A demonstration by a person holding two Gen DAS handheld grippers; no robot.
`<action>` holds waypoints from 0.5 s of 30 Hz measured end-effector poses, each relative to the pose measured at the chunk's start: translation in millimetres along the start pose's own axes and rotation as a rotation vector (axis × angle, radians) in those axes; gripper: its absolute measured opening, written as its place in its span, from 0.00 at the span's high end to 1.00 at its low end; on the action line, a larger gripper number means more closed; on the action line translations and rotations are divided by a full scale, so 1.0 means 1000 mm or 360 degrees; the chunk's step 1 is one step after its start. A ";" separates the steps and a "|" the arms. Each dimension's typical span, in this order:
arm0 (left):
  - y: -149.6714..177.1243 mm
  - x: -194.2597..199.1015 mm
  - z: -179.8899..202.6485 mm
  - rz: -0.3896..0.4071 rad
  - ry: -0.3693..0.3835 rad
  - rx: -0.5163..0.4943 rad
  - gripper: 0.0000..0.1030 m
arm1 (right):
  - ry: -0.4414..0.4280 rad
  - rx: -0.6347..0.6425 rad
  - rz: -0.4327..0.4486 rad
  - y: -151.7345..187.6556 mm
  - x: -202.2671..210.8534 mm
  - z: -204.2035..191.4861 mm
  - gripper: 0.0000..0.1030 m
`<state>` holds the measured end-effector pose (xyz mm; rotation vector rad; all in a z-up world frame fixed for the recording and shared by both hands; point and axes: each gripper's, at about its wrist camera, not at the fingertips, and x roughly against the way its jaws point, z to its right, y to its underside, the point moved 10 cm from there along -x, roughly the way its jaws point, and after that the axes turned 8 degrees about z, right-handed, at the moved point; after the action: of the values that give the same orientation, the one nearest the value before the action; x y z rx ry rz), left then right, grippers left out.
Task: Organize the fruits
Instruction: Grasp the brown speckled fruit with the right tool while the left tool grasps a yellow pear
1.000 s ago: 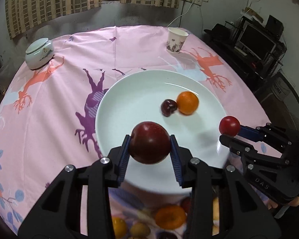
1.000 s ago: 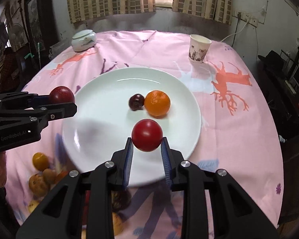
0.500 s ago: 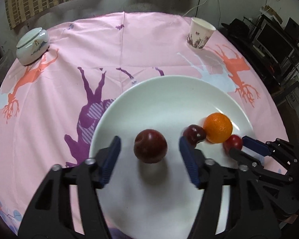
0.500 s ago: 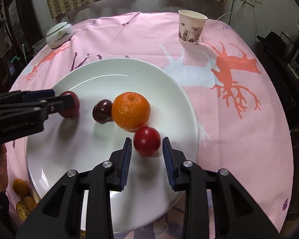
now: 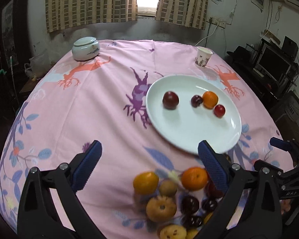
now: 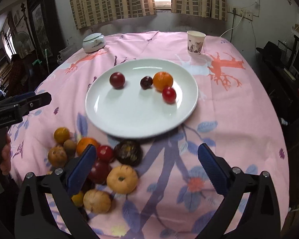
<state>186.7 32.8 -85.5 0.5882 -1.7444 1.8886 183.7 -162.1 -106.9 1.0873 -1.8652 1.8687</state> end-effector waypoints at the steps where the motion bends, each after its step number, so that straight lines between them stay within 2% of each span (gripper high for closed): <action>1: 0.014 0.006 -0.002 -0.0005 -0.0010 0.0003 0.04 | -0.0016 -0.0015 -0.0019 0.012 0.004 -0.005 0.01; 5: 0.064 0.028 -0.015 -0.0015 -0.0081 0.0012 0.04 | -0.0076 -0.0016 0.0003 0.047 0.027 -0.028 0.01; 8: 0.091 0.042 -0.022 -0.0046 -0.0071 0.0035 0.04 | -0.0010 0.0015 0.0121 0.061 0.047 -0.039 0.01; 10: 0.102 0.048 -0.025 -0.0068 -0.0076 0.0017 0.04 | 0.0049 0.0067 0.0155 0.066 0.053 -0.045 0.01; 15: 0.109 0.059 -0.022 -0.0061 -0.0069 -0.0024 0.04 | 0.0076 0.0142 0.0111 0.076 0.046 -0.056 0.01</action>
<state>73.0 53.1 -135.7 0.6570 -1.7602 1.8479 84.7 -132.0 -124.5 1.0079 -1.8318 2.0163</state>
